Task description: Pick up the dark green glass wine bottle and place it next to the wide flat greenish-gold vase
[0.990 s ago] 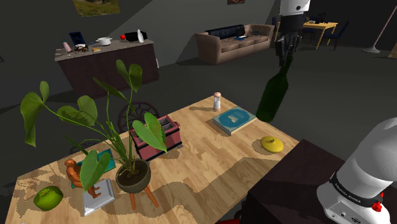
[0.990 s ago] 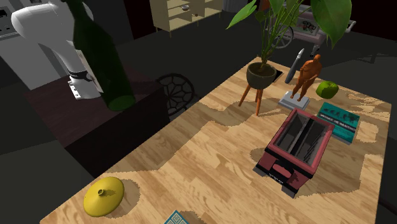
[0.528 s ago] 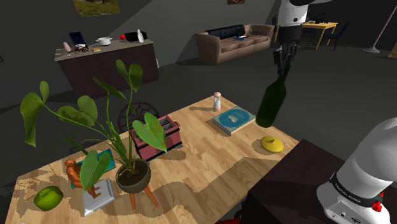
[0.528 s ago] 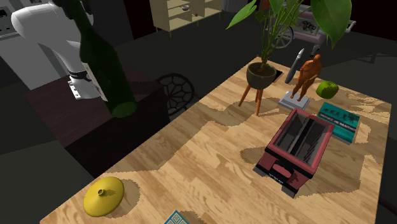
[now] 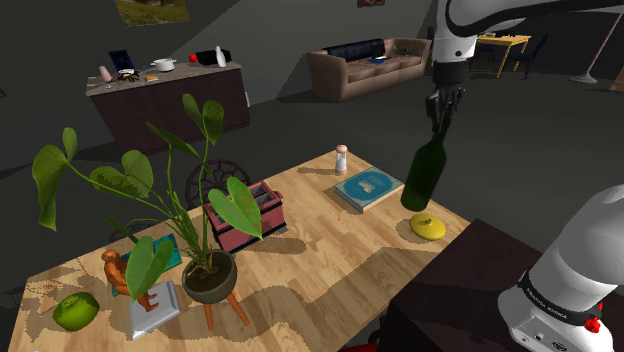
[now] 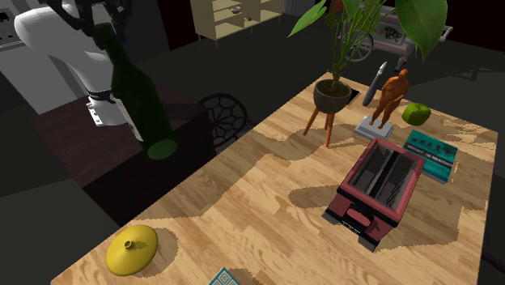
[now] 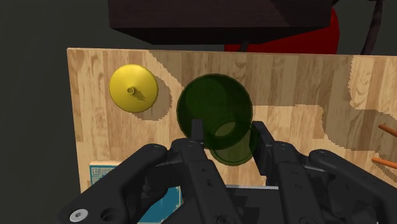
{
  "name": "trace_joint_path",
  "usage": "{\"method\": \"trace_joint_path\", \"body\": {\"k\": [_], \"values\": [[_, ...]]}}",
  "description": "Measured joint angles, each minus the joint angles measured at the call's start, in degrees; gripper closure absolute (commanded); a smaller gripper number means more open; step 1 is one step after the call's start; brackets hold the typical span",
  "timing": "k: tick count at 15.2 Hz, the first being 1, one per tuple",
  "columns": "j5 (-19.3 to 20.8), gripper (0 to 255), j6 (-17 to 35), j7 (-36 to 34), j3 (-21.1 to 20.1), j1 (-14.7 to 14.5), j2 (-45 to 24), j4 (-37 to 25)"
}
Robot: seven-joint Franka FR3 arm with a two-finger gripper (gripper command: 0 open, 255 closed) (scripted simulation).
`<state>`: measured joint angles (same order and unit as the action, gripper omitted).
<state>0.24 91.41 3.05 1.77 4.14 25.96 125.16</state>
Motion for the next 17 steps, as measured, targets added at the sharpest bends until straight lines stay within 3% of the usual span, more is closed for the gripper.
{"method": "trace_joint_path", "body": {"k": [17], "values": [[-0.01, 255, 13.22, -0.04, 0.01, -0.02, -0.97, 12.25]]}}
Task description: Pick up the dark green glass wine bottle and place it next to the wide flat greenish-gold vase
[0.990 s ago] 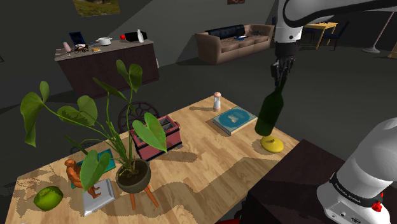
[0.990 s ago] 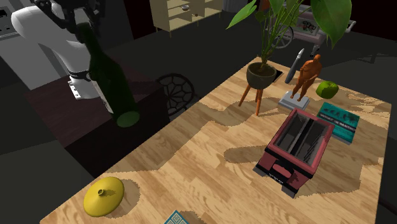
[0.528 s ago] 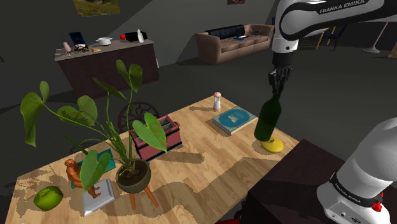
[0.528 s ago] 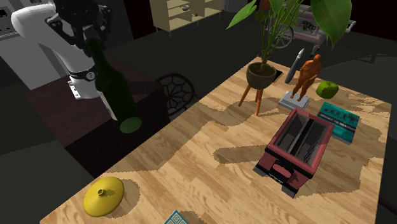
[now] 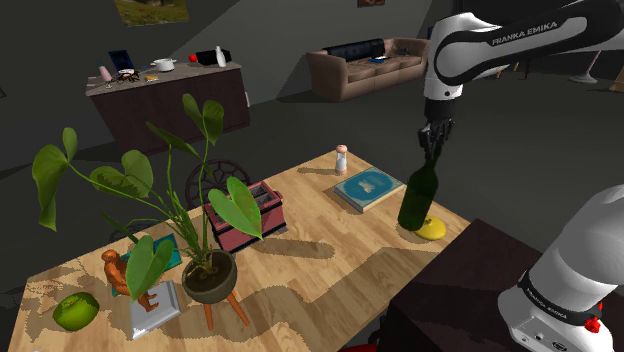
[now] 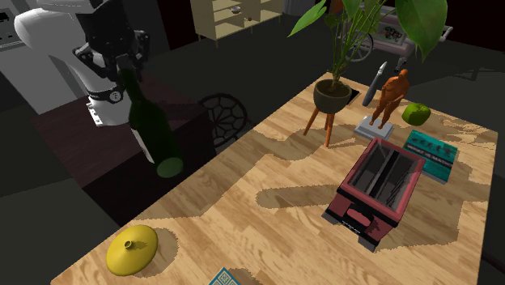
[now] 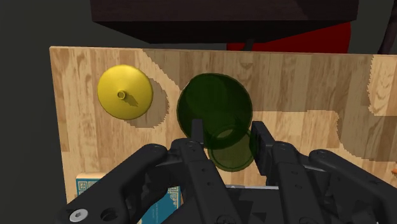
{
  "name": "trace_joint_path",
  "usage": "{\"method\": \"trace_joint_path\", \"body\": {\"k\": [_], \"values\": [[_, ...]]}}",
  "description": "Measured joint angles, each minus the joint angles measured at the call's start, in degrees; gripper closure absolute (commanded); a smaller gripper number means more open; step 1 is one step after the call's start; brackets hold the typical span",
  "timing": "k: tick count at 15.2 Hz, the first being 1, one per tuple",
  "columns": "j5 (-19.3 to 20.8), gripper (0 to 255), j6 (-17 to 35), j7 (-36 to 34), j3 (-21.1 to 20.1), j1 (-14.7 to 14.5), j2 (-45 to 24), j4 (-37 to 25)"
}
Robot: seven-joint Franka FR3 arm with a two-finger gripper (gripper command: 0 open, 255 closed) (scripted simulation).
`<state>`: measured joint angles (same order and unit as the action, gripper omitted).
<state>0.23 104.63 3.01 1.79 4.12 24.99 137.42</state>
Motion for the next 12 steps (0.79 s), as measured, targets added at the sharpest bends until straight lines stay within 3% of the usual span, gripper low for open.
{"method": "trace_joint_path", "body": {"k": [12], "values": [[0.04, 255, 10.00, 0.21, 0.19, 0.05, -3.24, 6.75]]}}
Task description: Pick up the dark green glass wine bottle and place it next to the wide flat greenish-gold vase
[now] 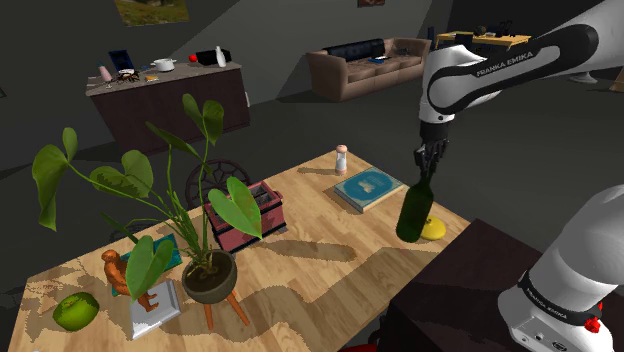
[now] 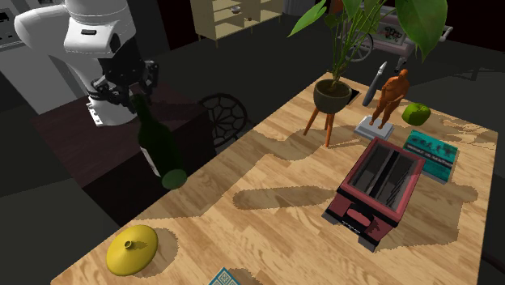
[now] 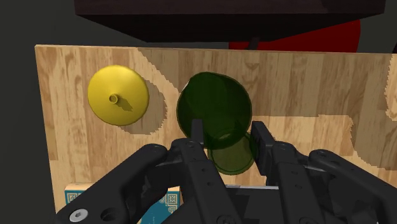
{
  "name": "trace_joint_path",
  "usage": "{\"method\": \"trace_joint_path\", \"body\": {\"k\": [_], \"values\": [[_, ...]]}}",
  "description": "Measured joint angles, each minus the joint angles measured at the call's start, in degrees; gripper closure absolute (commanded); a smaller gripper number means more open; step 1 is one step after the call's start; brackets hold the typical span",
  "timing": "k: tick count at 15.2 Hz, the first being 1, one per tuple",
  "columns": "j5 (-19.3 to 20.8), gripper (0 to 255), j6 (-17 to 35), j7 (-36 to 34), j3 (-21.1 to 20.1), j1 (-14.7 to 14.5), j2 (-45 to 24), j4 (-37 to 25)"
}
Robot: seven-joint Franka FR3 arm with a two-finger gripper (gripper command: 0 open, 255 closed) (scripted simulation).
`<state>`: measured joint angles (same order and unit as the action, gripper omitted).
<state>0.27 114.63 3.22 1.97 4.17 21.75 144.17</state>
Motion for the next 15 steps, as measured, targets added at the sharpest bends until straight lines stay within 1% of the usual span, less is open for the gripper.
{"method": "trace_joint_path", "body": {"k": [15], "values": [[-0.16, 255, 13.37, 0.30, 0.20, -0.04, -7.10, 6.28]]}}
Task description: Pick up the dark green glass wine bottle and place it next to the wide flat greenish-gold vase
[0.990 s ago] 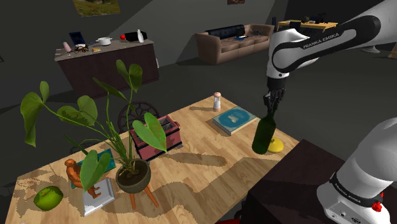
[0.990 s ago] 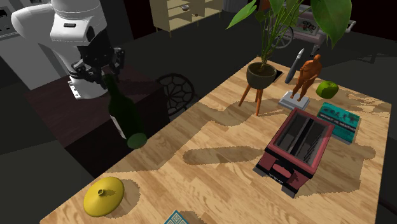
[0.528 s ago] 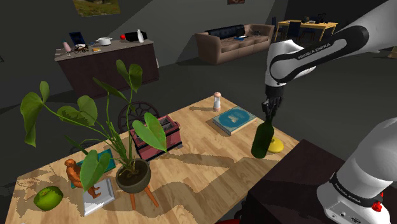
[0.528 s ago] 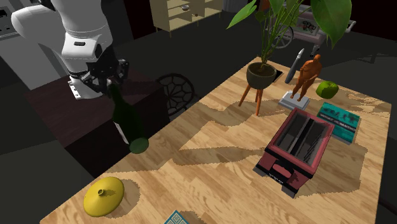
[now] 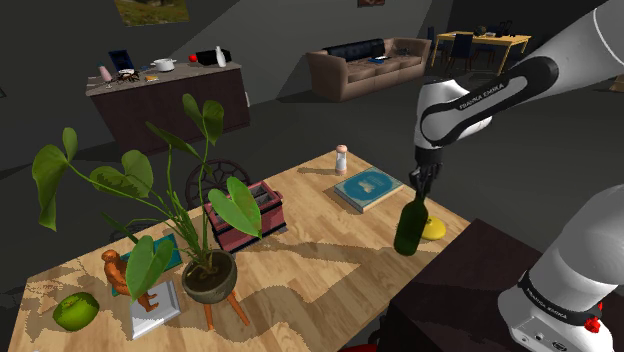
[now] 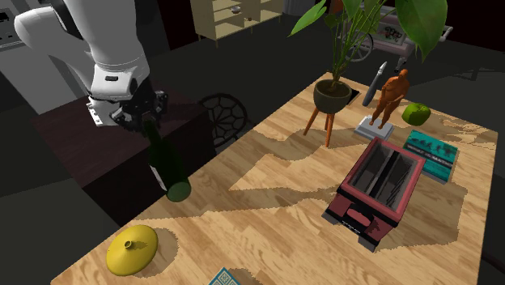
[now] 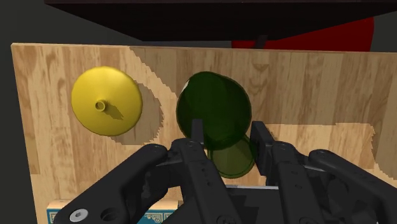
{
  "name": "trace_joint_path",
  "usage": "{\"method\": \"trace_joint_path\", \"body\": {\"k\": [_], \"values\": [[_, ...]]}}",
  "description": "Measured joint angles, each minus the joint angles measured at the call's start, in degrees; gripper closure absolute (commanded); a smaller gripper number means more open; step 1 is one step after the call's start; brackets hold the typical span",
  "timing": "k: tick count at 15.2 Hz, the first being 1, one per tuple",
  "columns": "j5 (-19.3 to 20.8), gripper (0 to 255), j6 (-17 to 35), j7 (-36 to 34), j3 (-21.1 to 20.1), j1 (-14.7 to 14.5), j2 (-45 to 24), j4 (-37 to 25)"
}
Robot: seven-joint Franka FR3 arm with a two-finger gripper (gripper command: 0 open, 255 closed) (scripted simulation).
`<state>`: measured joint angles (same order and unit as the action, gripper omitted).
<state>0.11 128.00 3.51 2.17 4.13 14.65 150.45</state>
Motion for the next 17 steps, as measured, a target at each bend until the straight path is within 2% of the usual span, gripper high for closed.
{"method": "trace_joint_path", "body": {"k": [12, 17], "values": [[-0.49, 255, 11.33, 0.32, 0.05, -0.19, -8.96, 2.38], [-0.51, 255, 12.26, 0.41, 0.09, -0.17, -9.57, 2.67]]}}
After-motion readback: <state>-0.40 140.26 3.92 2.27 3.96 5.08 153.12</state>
